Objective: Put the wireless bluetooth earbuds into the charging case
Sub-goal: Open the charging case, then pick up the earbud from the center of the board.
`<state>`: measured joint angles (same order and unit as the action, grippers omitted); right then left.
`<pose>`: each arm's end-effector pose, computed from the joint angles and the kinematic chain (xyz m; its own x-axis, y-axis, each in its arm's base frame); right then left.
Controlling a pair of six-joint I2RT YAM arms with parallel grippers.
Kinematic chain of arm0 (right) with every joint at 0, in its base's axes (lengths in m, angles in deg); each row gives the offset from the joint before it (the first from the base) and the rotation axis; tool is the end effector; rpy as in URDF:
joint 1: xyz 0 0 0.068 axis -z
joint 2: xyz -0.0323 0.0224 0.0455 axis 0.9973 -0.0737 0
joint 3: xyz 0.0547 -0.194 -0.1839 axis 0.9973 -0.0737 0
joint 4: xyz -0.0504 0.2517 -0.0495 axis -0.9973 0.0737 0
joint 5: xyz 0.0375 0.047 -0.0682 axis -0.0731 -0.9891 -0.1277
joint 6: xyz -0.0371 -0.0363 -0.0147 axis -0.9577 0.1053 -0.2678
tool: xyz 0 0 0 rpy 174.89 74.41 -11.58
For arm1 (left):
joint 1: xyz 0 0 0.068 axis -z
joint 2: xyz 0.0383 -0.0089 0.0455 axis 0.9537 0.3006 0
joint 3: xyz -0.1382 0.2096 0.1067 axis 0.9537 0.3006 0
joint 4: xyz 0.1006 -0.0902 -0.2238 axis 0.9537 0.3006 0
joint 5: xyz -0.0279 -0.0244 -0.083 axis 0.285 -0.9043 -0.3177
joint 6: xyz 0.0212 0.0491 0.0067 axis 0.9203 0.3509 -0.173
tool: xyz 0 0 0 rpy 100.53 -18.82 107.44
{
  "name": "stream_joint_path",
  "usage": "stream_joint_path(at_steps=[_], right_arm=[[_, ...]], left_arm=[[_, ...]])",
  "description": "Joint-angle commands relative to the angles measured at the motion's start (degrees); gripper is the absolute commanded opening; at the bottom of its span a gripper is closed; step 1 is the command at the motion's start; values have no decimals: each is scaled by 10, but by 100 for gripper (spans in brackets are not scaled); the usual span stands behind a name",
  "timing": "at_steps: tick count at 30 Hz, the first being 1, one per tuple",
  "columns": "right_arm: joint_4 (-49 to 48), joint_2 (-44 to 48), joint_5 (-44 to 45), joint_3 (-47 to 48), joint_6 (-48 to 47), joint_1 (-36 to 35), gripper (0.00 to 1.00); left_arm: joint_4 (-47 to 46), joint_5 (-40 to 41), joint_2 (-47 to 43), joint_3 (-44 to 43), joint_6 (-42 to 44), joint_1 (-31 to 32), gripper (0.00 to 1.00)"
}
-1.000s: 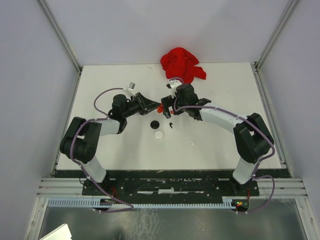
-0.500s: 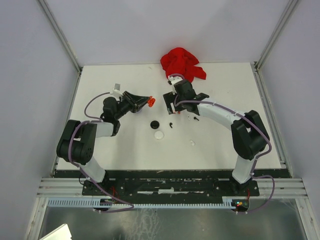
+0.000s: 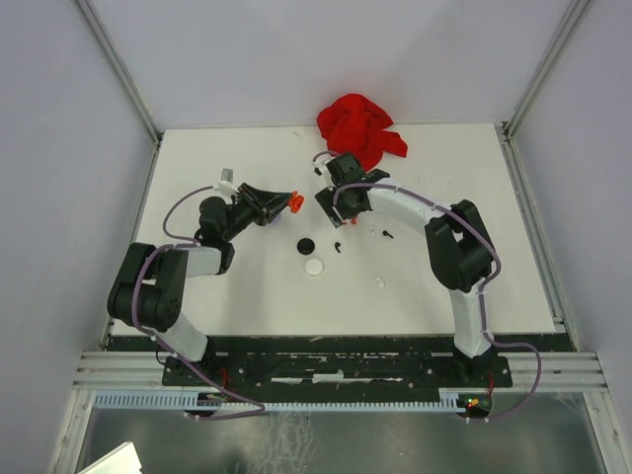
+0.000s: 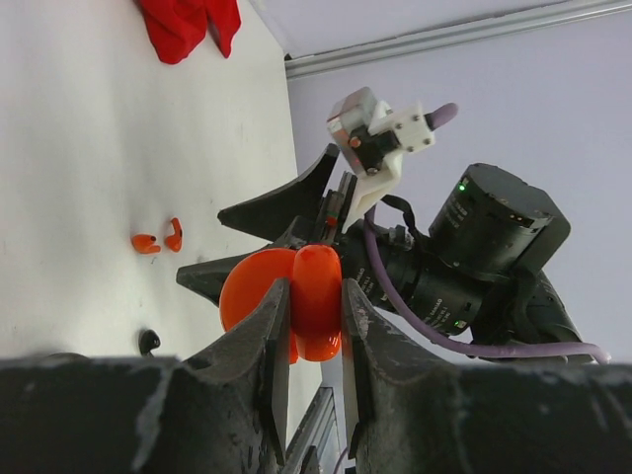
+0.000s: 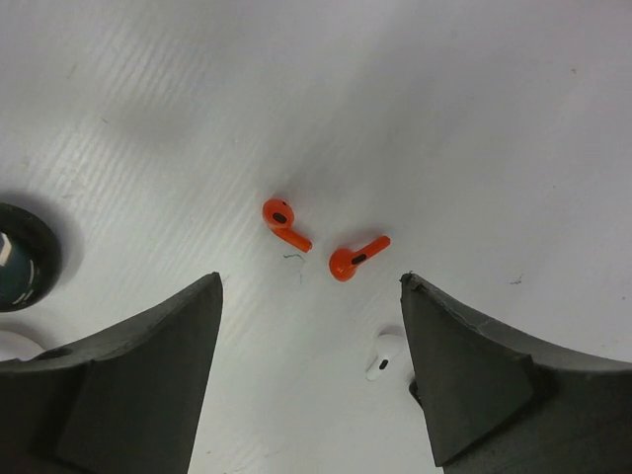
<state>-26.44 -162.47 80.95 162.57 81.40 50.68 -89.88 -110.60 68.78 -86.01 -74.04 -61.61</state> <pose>0.3735 0.2573 0.2060 -0.6832 -0.4708 -0.5582 -0.5133 0.8533 -0.0914 0.3047 -0.0774 0.1953 -0.6491 -0.7120 -0.2677 0.1640 0.2126 -0.9633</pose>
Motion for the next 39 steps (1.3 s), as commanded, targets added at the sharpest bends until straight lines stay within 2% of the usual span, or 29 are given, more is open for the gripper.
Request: stream_joint_path(at_steps=[1, 19, 39], right_arm=[[23, -12, 18, 25, -35, 2, 82], [-10, -61, 32, 41, -56, 2, 81], [-14, -112, 81, 103, -46, 11, 80]], left_arm=[[-41, -4, -18, 4, -19, -7, 3], [-46, -11, -2, -3, -19, -12, 3], [-49, -15, 7, -2, -19, -21, 3]])
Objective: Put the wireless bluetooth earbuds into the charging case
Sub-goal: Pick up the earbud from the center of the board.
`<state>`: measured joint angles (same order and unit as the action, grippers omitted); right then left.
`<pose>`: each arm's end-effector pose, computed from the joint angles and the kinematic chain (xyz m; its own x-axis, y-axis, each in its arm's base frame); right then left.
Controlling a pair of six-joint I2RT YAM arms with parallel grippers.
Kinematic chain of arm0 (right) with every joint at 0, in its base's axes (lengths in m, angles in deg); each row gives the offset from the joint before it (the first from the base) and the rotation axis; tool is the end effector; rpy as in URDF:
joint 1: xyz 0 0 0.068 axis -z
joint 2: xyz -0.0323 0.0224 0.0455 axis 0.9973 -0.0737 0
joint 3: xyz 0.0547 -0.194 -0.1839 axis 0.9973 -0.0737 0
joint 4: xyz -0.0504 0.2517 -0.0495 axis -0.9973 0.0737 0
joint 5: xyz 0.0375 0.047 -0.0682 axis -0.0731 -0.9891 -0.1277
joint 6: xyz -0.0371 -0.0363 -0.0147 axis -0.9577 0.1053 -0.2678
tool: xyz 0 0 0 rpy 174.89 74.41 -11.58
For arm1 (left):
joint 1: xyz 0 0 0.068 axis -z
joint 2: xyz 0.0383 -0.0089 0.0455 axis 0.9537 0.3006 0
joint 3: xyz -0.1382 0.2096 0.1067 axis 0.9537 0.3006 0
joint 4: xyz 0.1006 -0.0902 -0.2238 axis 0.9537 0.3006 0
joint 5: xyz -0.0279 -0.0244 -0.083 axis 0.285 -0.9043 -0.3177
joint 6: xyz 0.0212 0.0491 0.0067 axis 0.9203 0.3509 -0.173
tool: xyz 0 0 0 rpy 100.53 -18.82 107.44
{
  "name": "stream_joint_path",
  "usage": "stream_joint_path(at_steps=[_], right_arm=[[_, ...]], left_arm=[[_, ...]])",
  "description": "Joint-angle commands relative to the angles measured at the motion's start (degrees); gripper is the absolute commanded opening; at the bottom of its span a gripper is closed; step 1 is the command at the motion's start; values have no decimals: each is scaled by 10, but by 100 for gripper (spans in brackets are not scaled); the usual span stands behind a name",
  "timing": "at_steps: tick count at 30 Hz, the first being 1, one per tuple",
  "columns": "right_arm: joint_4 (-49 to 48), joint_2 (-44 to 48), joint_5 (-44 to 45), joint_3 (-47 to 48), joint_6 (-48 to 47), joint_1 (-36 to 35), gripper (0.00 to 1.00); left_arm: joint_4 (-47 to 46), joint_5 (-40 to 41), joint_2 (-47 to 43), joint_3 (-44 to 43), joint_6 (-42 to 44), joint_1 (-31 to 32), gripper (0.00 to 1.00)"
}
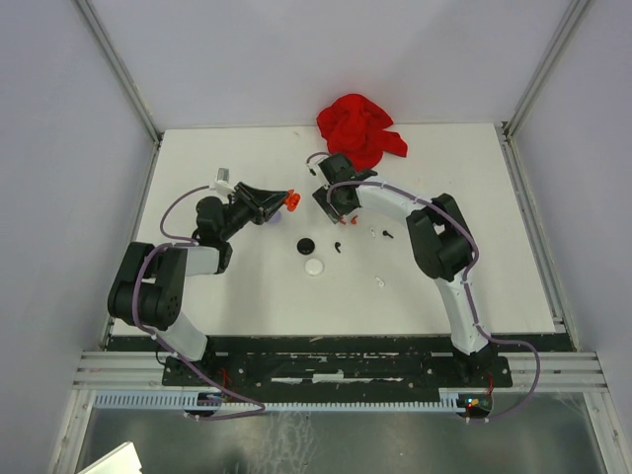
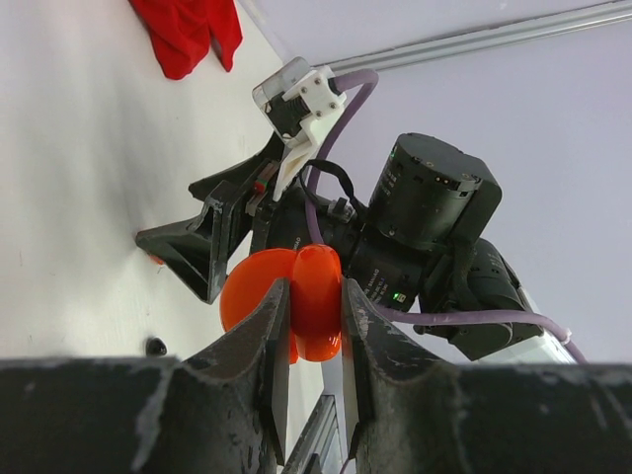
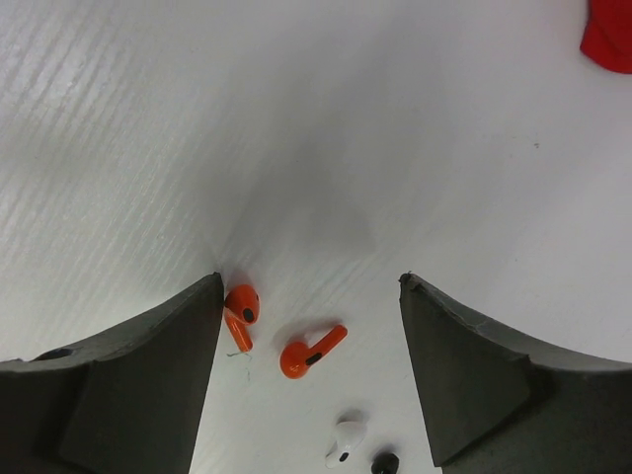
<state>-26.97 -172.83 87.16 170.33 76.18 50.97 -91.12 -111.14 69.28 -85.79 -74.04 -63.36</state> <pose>0.4046 0.2715 0.1670 -0.6570 -0.5556 -0.5096 -0.5170 0.8240 -0.2319 0.3067 -0.0684 0.1939 -0.6316 -0.7260 -0.2721 0.1681 0.2144 -0.9622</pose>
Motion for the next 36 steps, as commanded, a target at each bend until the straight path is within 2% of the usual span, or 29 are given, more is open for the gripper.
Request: stream_joint_path(at_steps=[1, 9, 16, 28, 36], right_arm=[[-9, -10, 17, 27, 8, 10, 80], [-9, -12, 6, 30, 21, 17, 79], [-27, 20, -50, 5, 42, 18, 75], [-15, 33, -84, -13, 67, 17, 59], [-9, 39, -83, -23, 98, 16, 54]], left_arm=[[-37, -9, 3, -3, -19, -4, 3], [-41, -8, 6, -1, -20, -5, 3], [-43, -7, 4, 3, -23, -5, 3], [-44, -4, -2, 9, -22, -5, 3], [-47, -3, -2, 13, -22, -5, 3]])
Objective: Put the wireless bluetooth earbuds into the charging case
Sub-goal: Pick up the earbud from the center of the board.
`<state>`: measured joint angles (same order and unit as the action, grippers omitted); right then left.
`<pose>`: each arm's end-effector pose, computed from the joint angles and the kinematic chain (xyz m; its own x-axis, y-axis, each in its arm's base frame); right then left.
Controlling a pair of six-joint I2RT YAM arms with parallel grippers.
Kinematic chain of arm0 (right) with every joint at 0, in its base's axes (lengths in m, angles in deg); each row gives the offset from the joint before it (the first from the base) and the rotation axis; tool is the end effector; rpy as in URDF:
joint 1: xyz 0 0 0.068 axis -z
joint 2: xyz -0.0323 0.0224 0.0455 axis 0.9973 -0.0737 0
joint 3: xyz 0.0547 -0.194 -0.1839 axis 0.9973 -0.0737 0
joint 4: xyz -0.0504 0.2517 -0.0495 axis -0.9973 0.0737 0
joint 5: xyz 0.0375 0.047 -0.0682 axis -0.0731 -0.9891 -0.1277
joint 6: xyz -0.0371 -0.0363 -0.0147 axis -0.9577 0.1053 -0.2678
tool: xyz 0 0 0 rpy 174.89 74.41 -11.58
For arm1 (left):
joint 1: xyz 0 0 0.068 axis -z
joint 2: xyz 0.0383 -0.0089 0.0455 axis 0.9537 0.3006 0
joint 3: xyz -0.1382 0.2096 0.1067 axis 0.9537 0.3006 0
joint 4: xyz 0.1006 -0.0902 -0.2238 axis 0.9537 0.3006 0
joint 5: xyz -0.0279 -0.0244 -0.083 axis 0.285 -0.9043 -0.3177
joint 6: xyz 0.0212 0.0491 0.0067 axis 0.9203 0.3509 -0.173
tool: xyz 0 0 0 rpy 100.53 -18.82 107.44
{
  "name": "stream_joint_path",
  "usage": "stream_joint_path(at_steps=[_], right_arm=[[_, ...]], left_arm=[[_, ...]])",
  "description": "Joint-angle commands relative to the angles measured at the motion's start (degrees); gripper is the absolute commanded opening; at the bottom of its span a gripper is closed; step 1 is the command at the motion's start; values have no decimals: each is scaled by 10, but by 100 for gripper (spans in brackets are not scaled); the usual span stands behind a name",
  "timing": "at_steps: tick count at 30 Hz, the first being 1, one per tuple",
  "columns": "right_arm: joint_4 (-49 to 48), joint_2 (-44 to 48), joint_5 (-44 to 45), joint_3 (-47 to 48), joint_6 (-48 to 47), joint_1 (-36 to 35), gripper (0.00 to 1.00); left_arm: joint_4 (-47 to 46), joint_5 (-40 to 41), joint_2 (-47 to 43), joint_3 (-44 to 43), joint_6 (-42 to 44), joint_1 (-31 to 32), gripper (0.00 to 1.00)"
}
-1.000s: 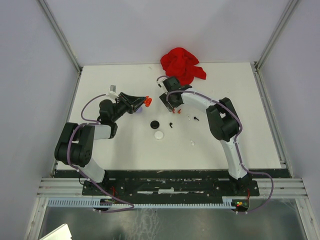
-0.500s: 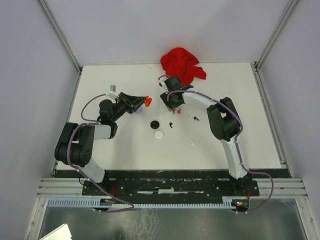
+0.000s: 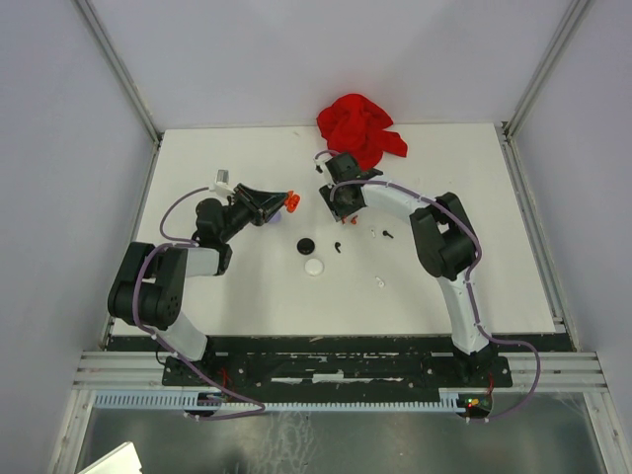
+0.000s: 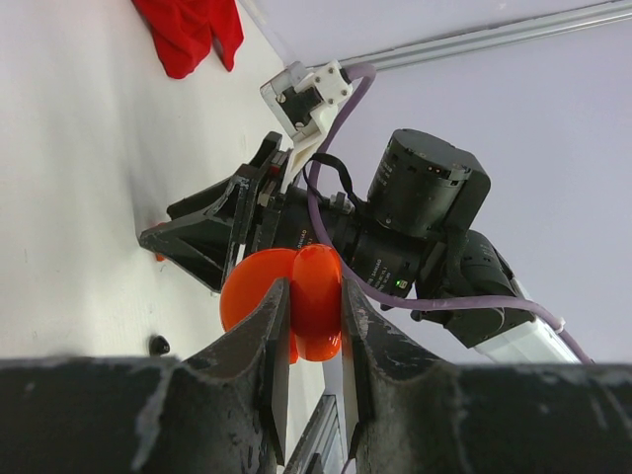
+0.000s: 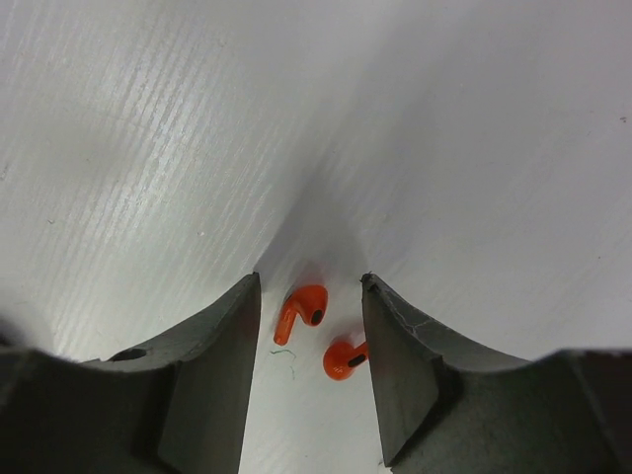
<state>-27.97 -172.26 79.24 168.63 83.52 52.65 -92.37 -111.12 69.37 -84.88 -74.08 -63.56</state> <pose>0.4071 0.2619 0.1630 -0.7346 -0.4262 -0.5279 -0.4745 0.8789 -0.0493 0.3042 -0.0668 0.1913 -0.6277 -0.7288 -0.2737 0.1710 0.2139 -0.9618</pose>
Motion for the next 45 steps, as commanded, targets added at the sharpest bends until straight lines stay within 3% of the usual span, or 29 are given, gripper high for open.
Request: stream_joint_path(at_steps=[1, 45], right_arm=[[2, 34, -2, -7, 29, -1, 53], [12, 19, 11, 20, 34, -5, 42]], left_arm=[[-35, -4, -5, 4, -22, -3, 3], [-28, -2, -6, 3, -18, -7, 3]])
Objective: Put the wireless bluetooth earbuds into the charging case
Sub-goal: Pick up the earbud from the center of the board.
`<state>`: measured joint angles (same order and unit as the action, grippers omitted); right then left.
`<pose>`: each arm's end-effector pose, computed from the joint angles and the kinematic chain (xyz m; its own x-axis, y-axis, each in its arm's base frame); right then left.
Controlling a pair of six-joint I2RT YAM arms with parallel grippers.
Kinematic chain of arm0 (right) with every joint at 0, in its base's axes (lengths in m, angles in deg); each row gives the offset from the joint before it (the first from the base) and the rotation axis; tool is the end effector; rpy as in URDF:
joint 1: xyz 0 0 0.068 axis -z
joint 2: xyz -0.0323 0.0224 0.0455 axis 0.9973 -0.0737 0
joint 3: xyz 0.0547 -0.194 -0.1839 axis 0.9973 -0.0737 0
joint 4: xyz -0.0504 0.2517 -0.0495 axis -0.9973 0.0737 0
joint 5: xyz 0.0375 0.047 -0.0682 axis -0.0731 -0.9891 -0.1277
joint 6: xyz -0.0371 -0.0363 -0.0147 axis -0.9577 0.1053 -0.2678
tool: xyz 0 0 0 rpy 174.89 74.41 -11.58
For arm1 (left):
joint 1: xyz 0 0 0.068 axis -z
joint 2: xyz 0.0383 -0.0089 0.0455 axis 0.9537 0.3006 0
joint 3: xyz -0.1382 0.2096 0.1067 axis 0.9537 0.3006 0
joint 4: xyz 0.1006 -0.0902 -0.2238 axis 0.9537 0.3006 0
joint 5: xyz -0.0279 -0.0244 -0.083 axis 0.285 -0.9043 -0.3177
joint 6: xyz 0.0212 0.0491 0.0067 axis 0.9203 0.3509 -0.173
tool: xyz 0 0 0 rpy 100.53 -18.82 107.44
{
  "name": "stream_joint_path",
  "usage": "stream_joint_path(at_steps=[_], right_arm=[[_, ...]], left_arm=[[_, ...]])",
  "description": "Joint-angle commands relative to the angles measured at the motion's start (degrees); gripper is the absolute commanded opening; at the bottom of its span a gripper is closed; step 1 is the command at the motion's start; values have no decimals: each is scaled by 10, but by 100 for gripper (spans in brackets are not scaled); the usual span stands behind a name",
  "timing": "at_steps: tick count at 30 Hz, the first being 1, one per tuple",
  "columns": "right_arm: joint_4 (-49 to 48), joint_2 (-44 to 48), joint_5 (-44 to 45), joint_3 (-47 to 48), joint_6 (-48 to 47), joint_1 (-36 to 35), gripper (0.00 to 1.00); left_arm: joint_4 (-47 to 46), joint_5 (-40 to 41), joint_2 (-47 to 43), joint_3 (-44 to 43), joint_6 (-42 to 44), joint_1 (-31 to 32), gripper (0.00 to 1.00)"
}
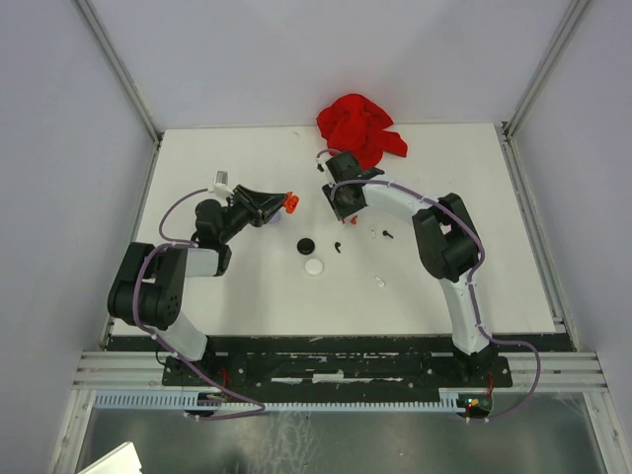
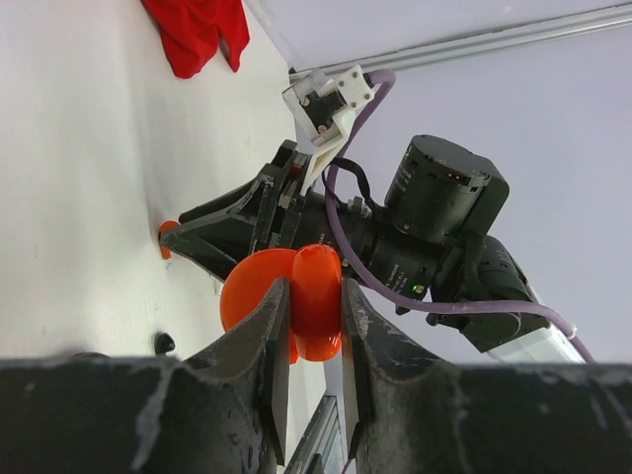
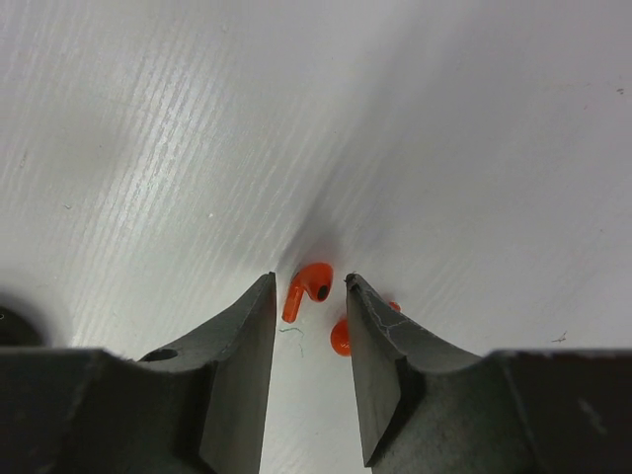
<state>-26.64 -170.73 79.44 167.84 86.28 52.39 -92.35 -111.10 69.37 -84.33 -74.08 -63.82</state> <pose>0.4012 0.2605 0.1699 -0.7592 -0.3897 -0.5212 -0.4412 0.8970 -0.0280 0.3028 -0.0652 0.1886 -0.6268 -0.7314 -0.2686 0.1604 0.2162 -0.9631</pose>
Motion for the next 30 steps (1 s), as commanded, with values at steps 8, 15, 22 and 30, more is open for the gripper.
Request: stream_joint_path(at_steps=[8, 15, 22, 30], right_arm=[[3, -2, 9, 32, 7, -3, 41], [5, -10, 8, 35, 7, -2, 40], [10, -18, 5, 43, 8, -1, 39], [11, -23, 4, 45, 9, -1, 38]], left_arm=[[-30, -2, -5, -2, -19, -5, 3], [-31, -3, -5, -1, -19, -6, 3], [-33, -3, -4, -1, -20, -6, 3], [-33, -3, -4, 0, -21, -7, 3]])
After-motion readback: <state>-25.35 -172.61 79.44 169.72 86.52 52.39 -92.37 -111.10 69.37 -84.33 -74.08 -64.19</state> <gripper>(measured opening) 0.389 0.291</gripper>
